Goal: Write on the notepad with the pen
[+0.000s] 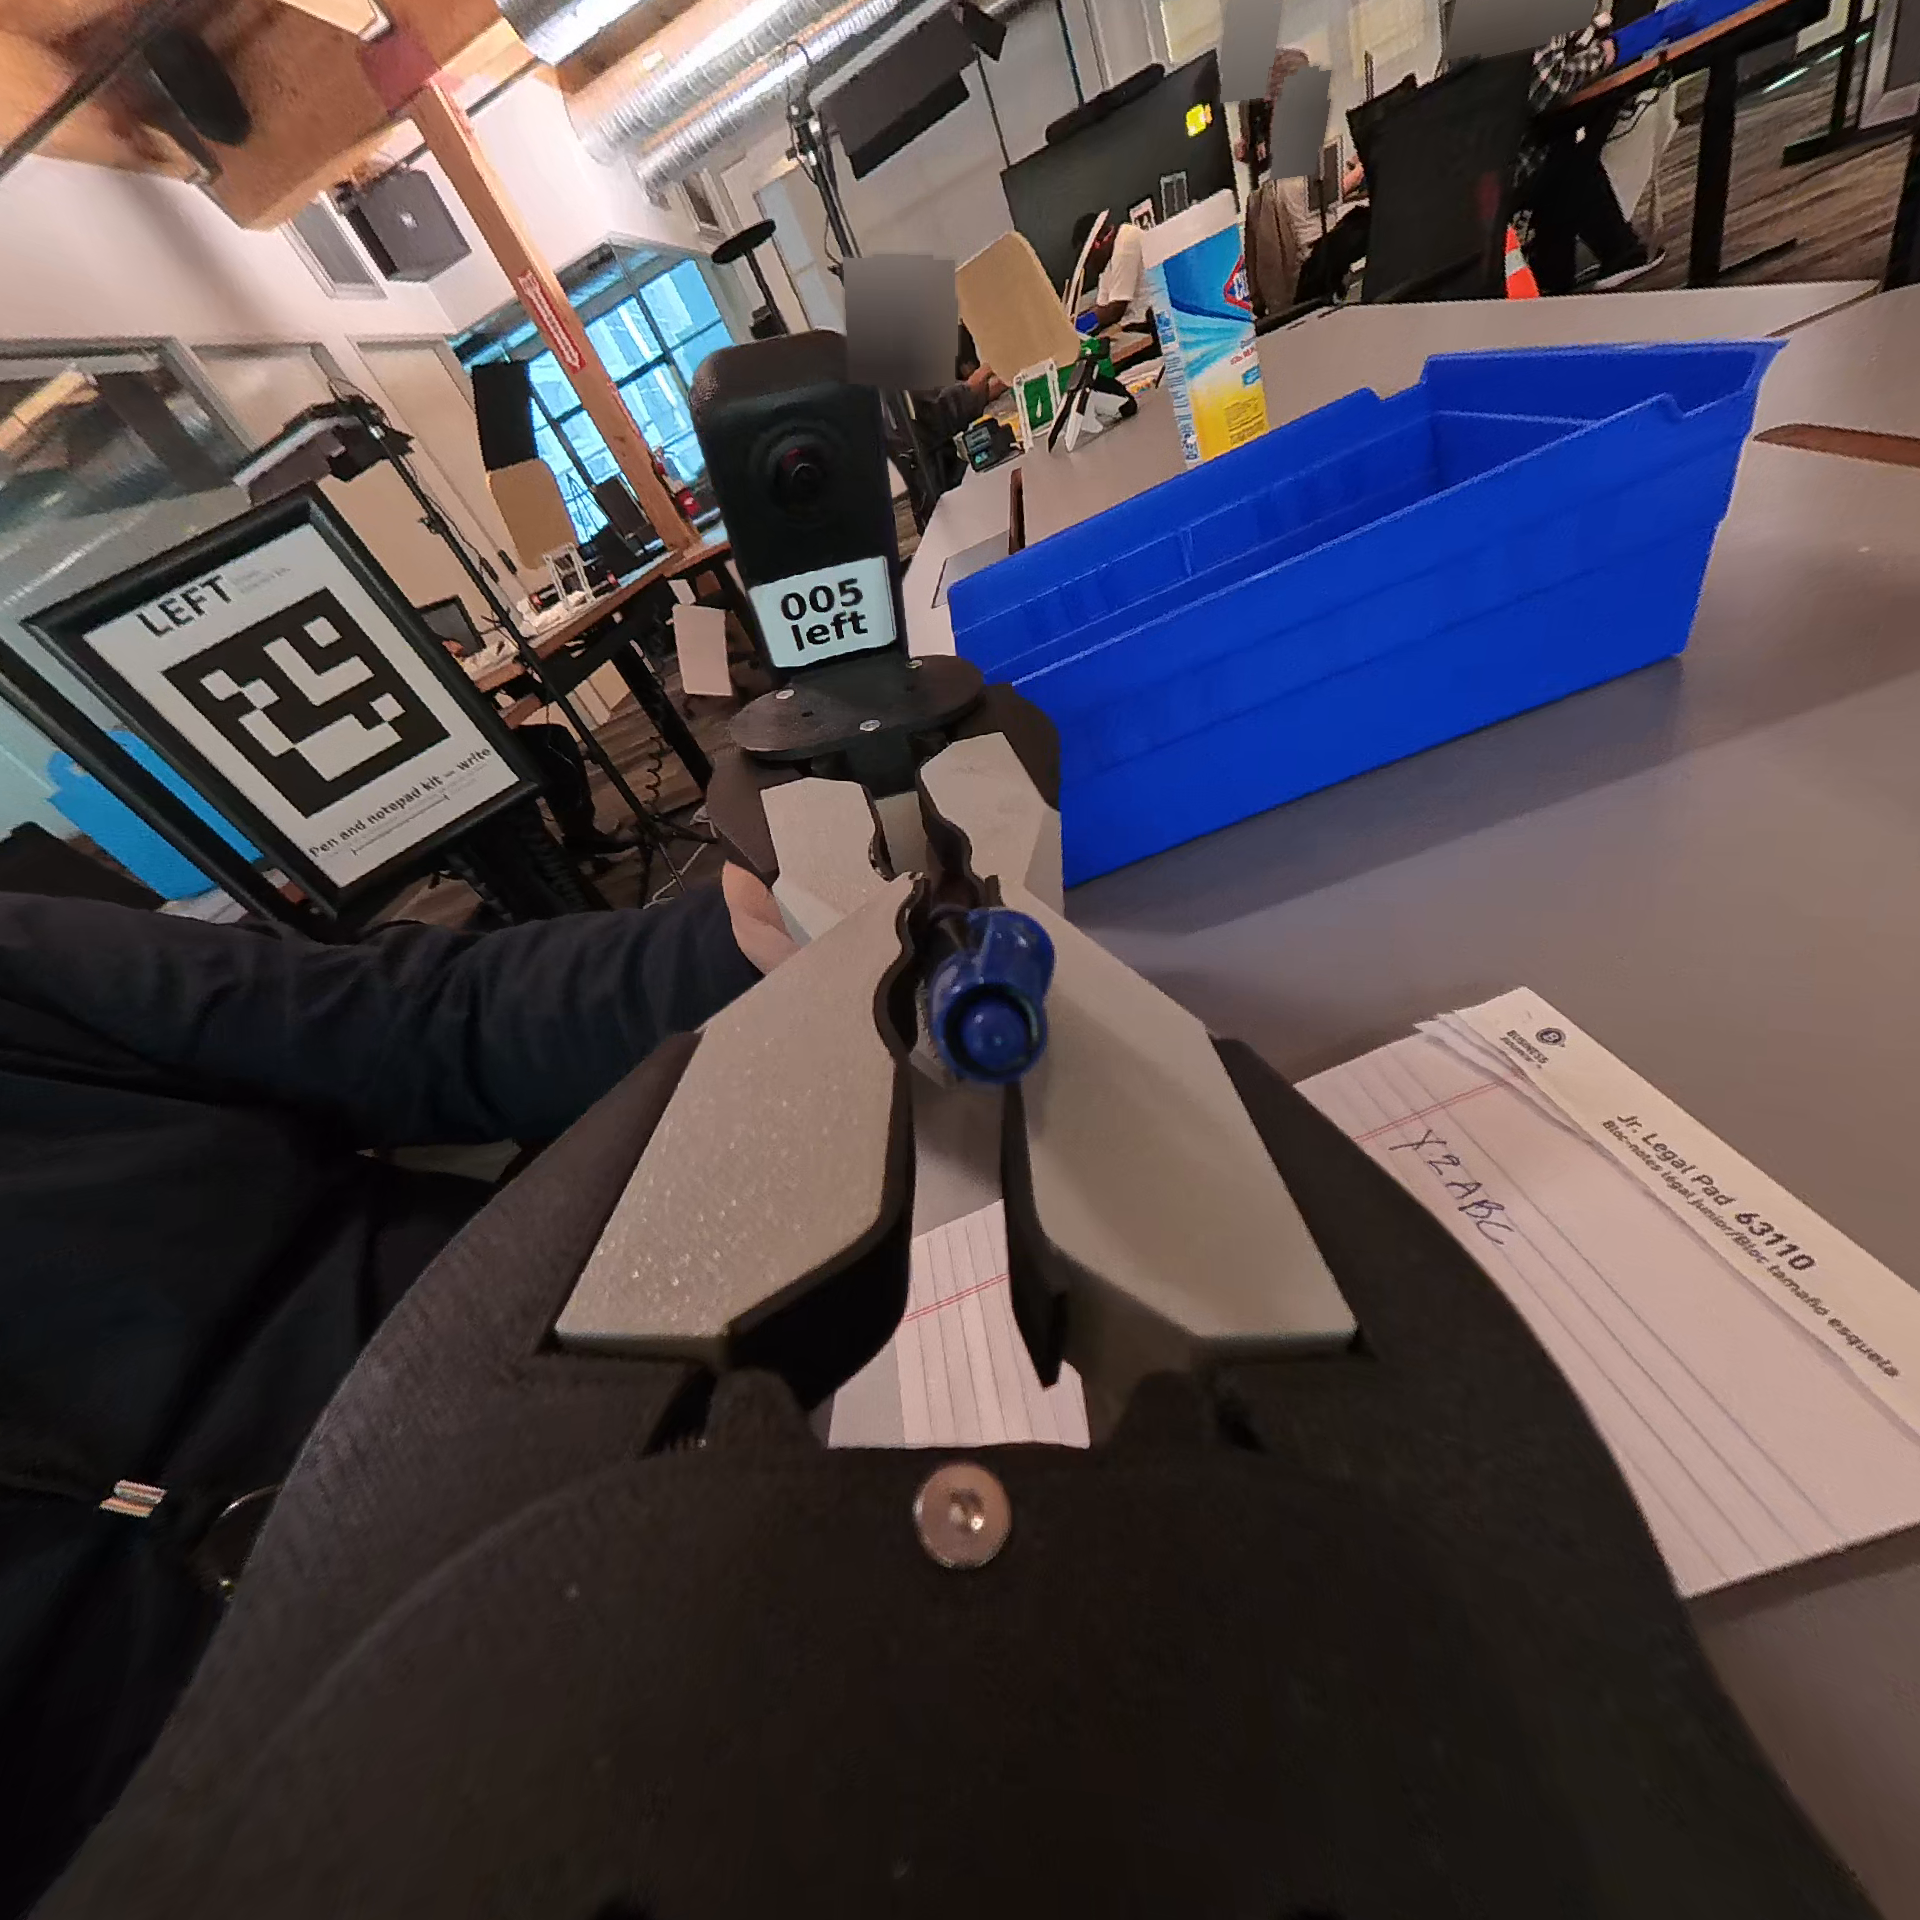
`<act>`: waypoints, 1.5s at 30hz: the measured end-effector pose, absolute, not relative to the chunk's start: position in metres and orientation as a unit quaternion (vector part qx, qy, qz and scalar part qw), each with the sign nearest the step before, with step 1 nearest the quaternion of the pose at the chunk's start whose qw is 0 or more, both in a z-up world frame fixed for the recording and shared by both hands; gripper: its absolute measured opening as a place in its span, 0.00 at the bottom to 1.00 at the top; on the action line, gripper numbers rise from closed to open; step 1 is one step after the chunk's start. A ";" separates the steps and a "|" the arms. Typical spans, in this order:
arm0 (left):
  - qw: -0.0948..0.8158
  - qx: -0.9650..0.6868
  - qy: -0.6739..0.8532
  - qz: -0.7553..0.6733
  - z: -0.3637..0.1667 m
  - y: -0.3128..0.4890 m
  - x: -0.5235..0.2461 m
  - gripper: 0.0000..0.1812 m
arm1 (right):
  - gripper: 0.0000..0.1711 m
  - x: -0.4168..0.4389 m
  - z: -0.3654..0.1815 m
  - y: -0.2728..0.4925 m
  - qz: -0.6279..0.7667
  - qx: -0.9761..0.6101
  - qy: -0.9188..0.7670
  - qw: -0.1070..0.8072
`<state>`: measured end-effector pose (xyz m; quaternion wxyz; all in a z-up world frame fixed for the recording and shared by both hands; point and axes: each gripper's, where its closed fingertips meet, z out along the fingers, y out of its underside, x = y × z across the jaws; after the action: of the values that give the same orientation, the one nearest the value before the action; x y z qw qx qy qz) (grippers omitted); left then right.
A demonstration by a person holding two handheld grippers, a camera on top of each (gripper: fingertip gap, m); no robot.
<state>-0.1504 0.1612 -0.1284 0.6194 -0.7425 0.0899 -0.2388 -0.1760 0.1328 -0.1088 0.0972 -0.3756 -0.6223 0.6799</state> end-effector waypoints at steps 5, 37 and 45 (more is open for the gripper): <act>0.622 -0.741 0.081 -0.240 -0.128 0.162 -0.153 0.07 | 0.04 -0.177 -0.108 0.135 0.675 -0.377 -0.624 0.115; 0.619 -0.741 0.090 -0.243 -0.127 0.160 -0.151 0.05 | 0.04 -0.176 -0.109 0.136 0.679 -0.378 -0.621 0.098; 0.630 -0.747 0.056 -0.206 -0.128 0.163 -0.169 0.07 | 0.04 -0.185 -0.108 0.150 0.668 -0.404 -0.608 0.144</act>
<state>-0.1692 0.1626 -0.1281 0.6297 -0.7469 0.0560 -0.2059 -0.1846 0.1505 -0.1081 0.1442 -0.4040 -0.6083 0.6678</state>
